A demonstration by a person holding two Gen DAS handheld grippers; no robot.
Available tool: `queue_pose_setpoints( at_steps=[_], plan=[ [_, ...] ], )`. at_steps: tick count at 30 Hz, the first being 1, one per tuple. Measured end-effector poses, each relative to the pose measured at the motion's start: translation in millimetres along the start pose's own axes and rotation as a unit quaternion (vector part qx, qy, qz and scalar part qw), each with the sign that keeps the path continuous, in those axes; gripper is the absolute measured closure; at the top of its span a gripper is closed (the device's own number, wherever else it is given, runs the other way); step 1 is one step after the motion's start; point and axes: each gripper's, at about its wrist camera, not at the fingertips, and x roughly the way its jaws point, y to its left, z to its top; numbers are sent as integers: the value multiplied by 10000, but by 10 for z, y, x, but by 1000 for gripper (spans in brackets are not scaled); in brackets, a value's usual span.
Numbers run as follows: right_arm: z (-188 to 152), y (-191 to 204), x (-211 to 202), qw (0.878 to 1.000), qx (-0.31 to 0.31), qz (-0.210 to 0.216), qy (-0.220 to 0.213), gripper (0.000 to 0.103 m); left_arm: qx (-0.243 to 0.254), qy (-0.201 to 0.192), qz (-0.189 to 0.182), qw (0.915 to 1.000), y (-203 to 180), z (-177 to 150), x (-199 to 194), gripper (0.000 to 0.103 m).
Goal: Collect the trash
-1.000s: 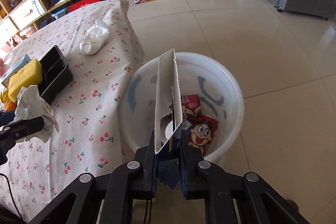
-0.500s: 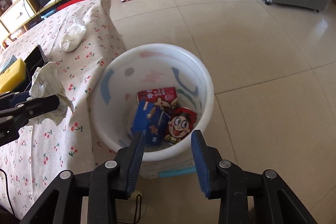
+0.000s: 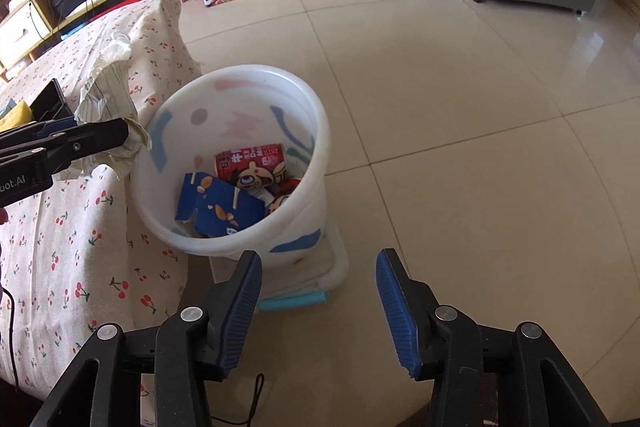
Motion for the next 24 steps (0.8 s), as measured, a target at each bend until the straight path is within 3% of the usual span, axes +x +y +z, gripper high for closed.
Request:
queue_pose_setpoints(
  at_steps=[3,9,14,24],
  plan=[
    [-20,-18,-7,10000,18,-3,2,48,-14,-94,319,9994,-14,-6,-38,14],
    [-18,13,-26,10000,-12,12,-23,45,10,-59,875,9961,74,-51,-113,5],
    [14,78,-46,9999,-45,-27,-112,40,-338,12,1035,9941,242,-137,-286,4],
    [84,348,-79,9995,-183,28,-255,30,-459,65,1323,9901,481,-311,-665,0]
  ],
)
